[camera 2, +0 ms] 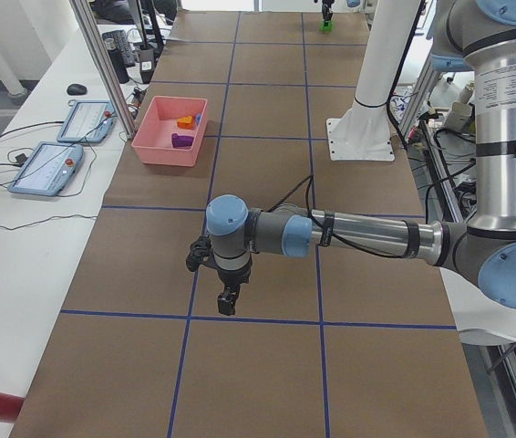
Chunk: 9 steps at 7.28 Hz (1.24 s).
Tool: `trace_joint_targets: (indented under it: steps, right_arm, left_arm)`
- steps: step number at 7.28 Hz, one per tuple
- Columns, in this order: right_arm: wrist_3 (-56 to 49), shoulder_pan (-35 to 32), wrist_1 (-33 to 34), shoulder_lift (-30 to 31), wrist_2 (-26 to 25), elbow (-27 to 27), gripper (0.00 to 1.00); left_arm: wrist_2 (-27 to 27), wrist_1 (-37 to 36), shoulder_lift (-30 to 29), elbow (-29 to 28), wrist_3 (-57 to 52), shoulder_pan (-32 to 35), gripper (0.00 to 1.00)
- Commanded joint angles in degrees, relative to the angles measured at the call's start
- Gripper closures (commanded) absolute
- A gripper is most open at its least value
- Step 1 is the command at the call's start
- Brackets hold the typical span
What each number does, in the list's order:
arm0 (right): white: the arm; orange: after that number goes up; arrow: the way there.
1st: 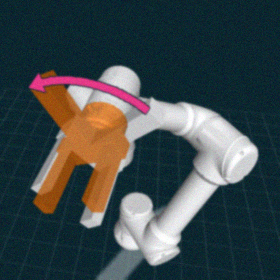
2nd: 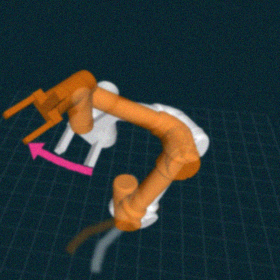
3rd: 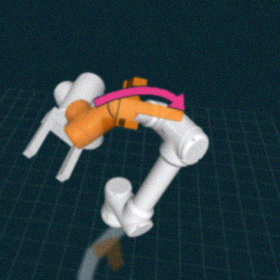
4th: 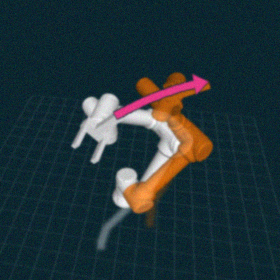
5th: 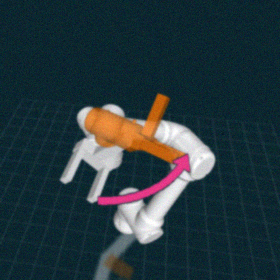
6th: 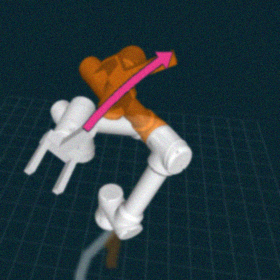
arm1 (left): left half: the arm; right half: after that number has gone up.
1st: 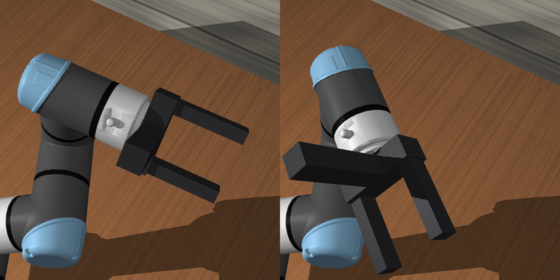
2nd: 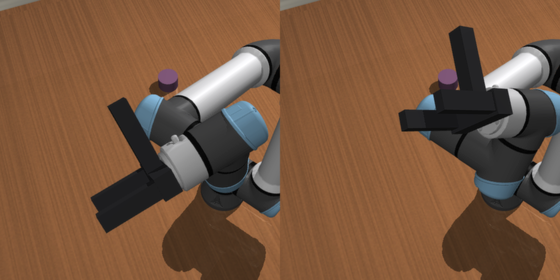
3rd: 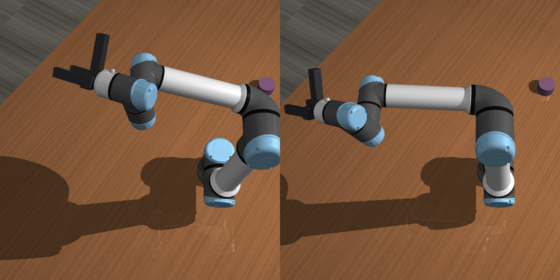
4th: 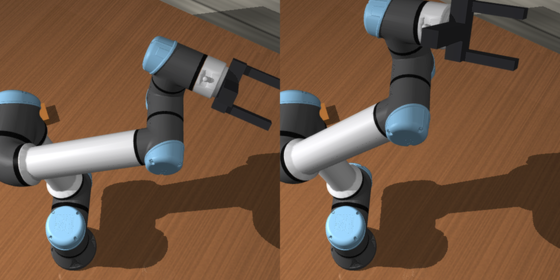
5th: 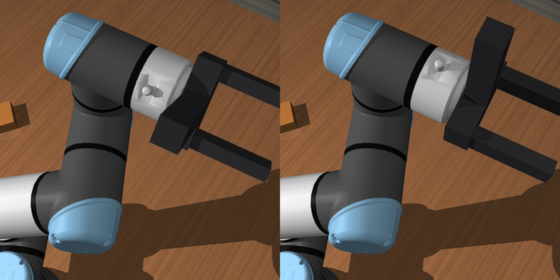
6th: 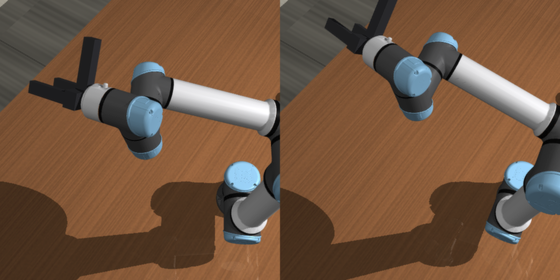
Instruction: Put all blocks into box
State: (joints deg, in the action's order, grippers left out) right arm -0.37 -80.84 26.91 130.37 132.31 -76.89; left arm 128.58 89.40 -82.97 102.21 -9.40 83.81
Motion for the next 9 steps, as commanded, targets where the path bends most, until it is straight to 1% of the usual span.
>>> trace_joint_targets:
  steps: [1, 2, 3, 4, 5, 6, 7, 8, 9]
  right_arm:
    - [0.28, -0.02, 0.68, -3.69, 1.36, -2.55, 1.0]
    - [0.29, -0.71, 6.17, -7.8, 3.29, -4.57, 1.0]
    - [0.29, -1.94, 14.4, -11.41, 4.09, -8.59, 1.0]
    - [0.29, -2.3, 24.32, -15.28, 4.1, -13.94, 1.0]
    - [0.29, -2.65, 34.95, -20.97, 3.84, -18.6, 1.0]
    - [0.29, -2.65, 43.75, -27.38, 3.66, -21.69, 1.0]
    - [0.81, -2.65, 52.63, -34.75, 3.75, -23.2, 1.0]
    - [4.73, -2.05, 59.33, -42.92, 3.66, -23.22, 1.0]
    - [10.6, 0.66, 60.96, -48.48, 3.83, -23.22, 1.0]
  left_arm:
    - [0.09, -0.01, 0.0, 0.01, 0.0, 0.04, 0.0]
    - [0.09, -0.01, 0.09, 0.01, 0.0, 0.04, 0.0]
    - [0.09, -0.01, 0.09, 0.01, 0.09, 0.04, 0.0]
    - [0.09, -0.01, 0.09, 0.01, 0.09, 0.04, 0.0]
    - [0.09, -0.01, 0.09, 0.01, 0.17, 0.04, 0.0]
    - [0.09, -0.01, 0.0, 0.01, 0.17, 0.04, 0.0]
    - [0.0, -0.01, 0.0, 0.01, 0.26, 0.04, 0.0]
    - [0.09, 0.07, -0.18, 0.01, 0.35, -0.05, 0.0]
    - [0.09, 0.07, -0.35, 0.01, 0.44, -0.05, 0.0]
